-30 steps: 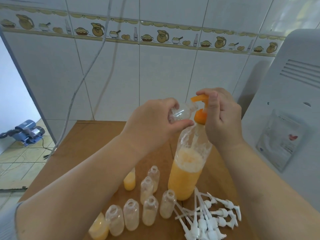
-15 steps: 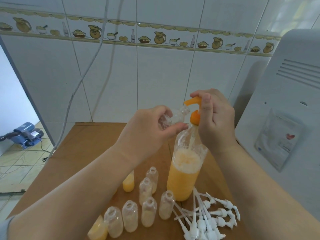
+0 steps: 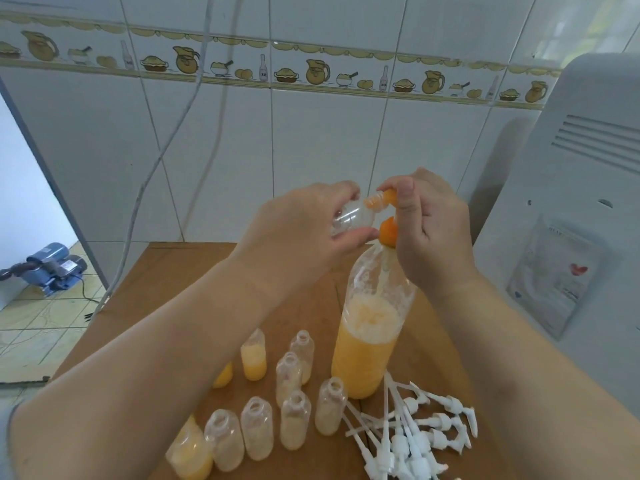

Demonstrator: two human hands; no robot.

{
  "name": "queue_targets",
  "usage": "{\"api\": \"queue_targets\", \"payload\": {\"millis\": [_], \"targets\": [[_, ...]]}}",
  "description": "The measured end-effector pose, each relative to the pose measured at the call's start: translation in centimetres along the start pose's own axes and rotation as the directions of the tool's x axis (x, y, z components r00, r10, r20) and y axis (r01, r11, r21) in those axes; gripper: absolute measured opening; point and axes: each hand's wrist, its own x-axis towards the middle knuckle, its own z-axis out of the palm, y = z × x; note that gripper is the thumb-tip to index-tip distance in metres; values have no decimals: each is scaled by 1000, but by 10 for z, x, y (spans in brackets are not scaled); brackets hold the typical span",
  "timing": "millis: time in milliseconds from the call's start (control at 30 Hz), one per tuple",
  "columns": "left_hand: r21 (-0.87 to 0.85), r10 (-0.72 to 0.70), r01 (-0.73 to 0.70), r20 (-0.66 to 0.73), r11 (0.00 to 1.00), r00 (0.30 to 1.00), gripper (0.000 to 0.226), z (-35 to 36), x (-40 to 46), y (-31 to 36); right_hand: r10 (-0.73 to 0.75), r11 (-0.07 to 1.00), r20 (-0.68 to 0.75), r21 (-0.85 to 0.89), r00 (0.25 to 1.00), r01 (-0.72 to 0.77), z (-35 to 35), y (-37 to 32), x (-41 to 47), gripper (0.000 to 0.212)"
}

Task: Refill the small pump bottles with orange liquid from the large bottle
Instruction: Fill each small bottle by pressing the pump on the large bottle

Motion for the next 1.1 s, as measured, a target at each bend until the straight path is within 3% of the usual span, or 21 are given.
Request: {"api": "queue_targets", "payload": {"millis": [233, 500, 600, 700, 767, 1000, 1100], "targets": [[82, 0, -8, 93, 997, 996, 41, 7, 6, -1, 43, 998, -96, 40, 994, -40, 10, 8, -20, 45], [209, -41, 9, 148, 978, 988, 40, -9, 19, -4, 197, 976, 85, 71, 977, -204, -7, -10, -1, 54], [238, -33, 0, 134, 971, 990, 40, -10, 23, -2, 421, 896, 252, 34, 872, -442, -15, -18, 36, 61], [275, -41, 8, 117, 961, 992, 34, -7, 27, -2, 571, 808, 461, -167, 679, -566, -10, -22, 60, 68], [289, -47, 11, 117, 957, 992, 27, -6, 28, -2, 626, 751, 532, -210, 571, -626, -8, -23, 62, 63], [318, -33, -19, 159, 948, 987, 13, 1, 31, -1, 681, 671, 570, -233, 460, -704, -17, -26, 55, 40], [326, -41, -31, 211, 945, 977, 12, 5, 29, 1, 663, 673, 620, -249, 420, -696, -20, -25, 47, 41]]}}
